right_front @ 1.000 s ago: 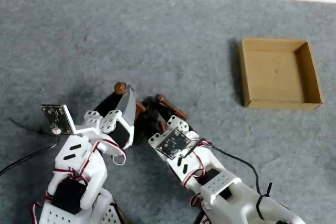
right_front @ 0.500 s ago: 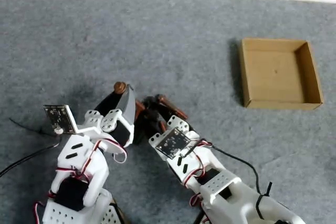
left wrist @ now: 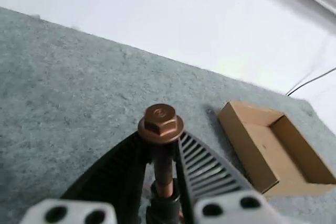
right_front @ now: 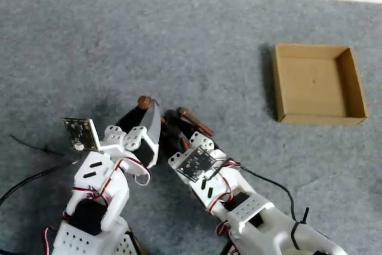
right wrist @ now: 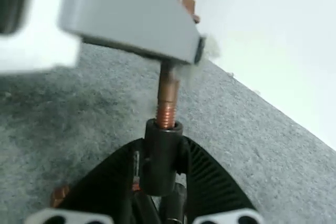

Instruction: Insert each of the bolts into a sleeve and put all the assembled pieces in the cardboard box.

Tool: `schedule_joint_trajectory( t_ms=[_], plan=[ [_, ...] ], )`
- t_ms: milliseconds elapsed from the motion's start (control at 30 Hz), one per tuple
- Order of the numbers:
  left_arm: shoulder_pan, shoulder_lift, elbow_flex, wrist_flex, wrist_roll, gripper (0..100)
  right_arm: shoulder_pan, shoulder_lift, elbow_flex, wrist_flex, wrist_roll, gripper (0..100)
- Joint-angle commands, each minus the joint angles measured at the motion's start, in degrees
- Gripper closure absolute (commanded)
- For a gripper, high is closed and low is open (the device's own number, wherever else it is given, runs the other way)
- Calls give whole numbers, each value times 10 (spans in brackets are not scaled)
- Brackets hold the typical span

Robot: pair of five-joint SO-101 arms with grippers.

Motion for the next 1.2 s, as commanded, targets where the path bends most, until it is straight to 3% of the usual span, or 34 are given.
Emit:
schedule_joint_trajectory(
  t_ms=[0,200,333,433,533,733,833,1067,1167],
  plan=[
    [-1,-7,-1,38,-28,995,-3,-12,42,-2,3,995],
    [3,-7,2,94,-49,995,-1,-12,40,-2,3,995],
    [47,-7,5,138,-55,995,-1,-12,40,-2,3,995],
    [70,-7,21,140,-107,985,-1,-12,40,-2,3,995],
    [71,-7,36,140,-113,868,0,-12,40,-2,3,995],
    [65,-7,66,140,-75,469,0,-12,40,-2,3,995],
    [29,-7,67,139,-67,370,0,-12,41,-1,3,995],
    [-146,-8,31,84,77,367,29,-12,39,-1,1,995],
    [-182,-8,34,67,106,383,51,-7,39,0,0,995]
  ],
)
